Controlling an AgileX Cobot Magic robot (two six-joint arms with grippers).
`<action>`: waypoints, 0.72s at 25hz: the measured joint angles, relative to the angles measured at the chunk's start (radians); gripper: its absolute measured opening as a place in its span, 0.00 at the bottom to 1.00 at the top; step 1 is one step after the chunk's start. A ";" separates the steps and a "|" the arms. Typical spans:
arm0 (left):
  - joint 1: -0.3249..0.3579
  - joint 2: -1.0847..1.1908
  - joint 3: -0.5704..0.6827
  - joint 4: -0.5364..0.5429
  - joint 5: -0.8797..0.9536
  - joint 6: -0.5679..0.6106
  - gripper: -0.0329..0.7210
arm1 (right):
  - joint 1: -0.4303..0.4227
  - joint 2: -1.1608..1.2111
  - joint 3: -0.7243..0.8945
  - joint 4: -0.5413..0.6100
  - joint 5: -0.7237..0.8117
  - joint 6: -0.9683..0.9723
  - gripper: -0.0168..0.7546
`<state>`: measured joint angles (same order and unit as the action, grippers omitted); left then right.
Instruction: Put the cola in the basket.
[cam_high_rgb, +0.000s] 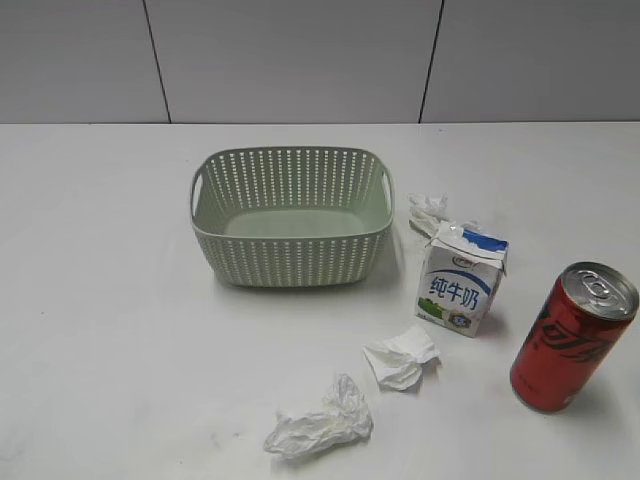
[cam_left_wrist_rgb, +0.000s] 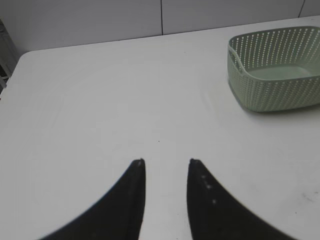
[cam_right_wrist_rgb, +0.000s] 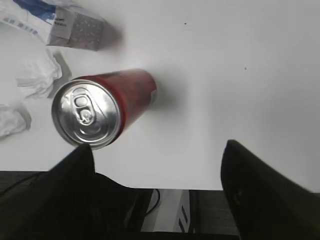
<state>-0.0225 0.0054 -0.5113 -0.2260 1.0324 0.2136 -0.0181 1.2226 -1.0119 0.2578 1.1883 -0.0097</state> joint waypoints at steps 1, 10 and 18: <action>0.000 0.000 0.000 0.000 0.000 0.000 0.35 | 0.014 0.002 0.000 0.000 0.000 0.000 0.79; 0.000 0.000 0.000 0.000 0.000 0.000 0.35 | 0.336 0.018 -0.001 -0.146 -0.082 0.216 0.79; 0.000 0.000 0.000 0.000 0.000 0.000 0.35 | 0.408 0.123 -0.001 -0.212 -0.094 0.348 0.79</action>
<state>-0.0225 0.0054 -0.5113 -0.2260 1.0324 0.2136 0.3899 1.3456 -1.0131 0.0455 1.0939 0.3383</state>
